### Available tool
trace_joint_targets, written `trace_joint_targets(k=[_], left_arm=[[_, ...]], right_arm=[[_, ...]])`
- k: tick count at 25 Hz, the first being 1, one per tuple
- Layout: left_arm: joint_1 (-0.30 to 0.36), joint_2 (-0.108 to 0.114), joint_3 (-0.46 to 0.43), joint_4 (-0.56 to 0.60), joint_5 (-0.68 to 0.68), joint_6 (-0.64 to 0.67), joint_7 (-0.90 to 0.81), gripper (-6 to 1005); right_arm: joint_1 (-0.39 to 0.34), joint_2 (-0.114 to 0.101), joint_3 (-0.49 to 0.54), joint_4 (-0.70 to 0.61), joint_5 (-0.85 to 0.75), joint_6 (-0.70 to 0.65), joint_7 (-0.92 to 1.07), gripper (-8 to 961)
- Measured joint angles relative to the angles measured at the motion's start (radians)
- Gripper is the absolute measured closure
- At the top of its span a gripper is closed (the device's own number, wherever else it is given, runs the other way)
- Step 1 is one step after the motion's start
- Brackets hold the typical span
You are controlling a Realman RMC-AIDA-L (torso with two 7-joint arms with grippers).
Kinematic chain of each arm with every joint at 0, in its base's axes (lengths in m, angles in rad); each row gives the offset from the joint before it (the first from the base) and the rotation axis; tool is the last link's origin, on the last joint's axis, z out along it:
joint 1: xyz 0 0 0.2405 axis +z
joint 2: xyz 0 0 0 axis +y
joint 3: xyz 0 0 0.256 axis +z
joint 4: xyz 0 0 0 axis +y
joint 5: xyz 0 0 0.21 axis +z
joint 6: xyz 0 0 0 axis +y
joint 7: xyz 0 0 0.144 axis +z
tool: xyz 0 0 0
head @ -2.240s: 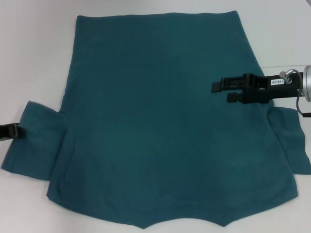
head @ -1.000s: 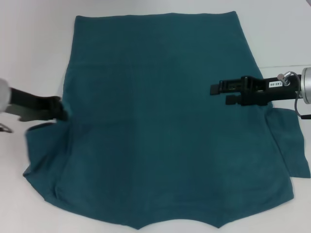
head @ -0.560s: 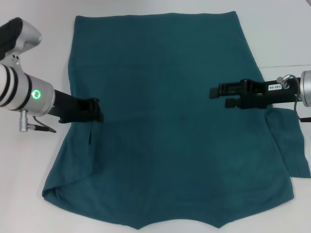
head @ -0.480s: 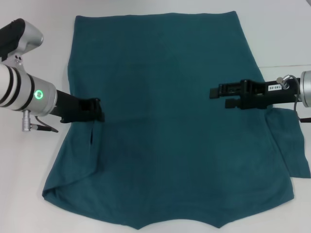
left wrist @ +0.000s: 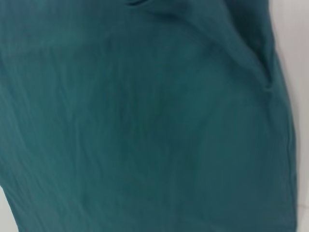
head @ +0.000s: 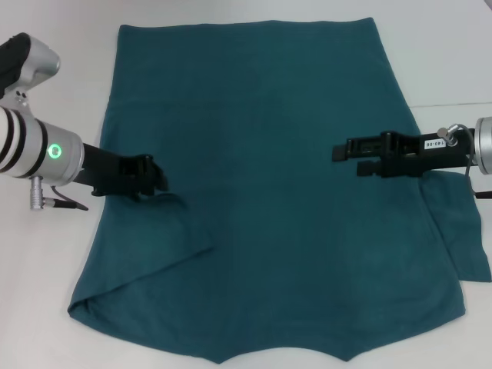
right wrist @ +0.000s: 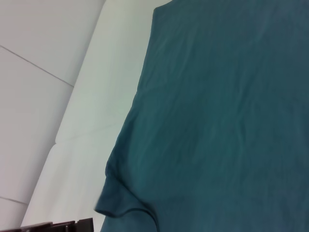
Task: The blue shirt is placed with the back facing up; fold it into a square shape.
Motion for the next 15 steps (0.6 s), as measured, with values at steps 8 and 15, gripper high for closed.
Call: trace_joint_targets(k=[8, 15], left_arm=[[0.151, 0.015, -0.094, 0.102, -0.323, 0.185, 0.204, 678], [0.284, 0.065, -0.176, 0.054, -0.439, 0.354, 0.274, 390]], right_arm=[[0.0, -0.001, 0.001, 0.0, -0.001, -0.01, -0.038, 146], [0.001, -0.004, 0.005, -0.004, 0.001, -0.024, -0.105, 146]])
